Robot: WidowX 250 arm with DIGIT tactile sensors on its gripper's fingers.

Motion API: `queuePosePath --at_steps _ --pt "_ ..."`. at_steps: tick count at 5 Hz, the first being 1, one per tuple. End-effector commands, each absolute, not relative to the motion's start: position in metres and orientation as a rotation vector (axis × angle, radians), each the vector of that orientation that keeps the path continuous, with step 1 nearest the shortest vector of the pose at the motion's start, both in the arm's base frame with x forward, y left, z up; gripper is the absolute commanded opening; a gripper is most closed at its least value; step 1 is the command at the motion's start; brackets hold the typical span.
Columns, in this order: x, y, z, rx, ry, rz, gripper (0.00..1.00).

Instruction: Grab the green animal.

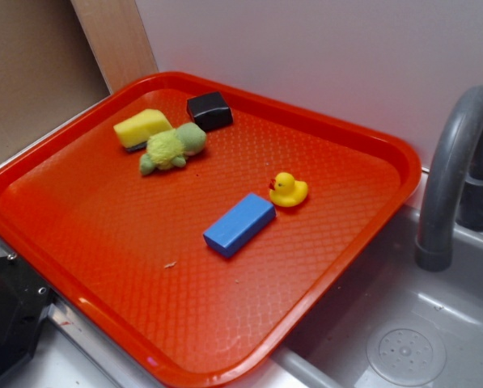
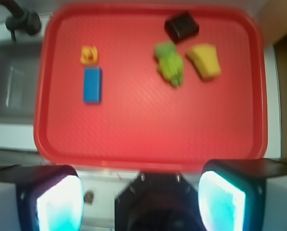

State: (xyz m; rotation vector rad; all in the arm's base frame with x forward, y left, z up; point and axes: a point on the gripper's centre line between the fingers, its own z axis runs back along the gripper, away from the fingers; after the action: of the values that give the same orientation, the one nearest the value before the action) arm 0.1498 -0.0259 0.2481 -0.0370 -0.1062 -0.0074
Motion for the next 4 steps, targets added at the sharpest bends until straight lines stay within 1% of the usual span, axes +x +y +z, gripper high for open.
queuePosePath --at_steps 1,2,3,4 --pt "0.182 -0.010 0.265 0.006 -0.178 0.050 1.00" --pt "0.229 0.018 0.215 0.122 -0.145 -0.074 1.00" --pt "0.264 0.029 0.163 0.130 -0.098 -0.139 1.00" --pt "0.275 0.034 0.118 0.132 -0.055 -0.151 1.00"
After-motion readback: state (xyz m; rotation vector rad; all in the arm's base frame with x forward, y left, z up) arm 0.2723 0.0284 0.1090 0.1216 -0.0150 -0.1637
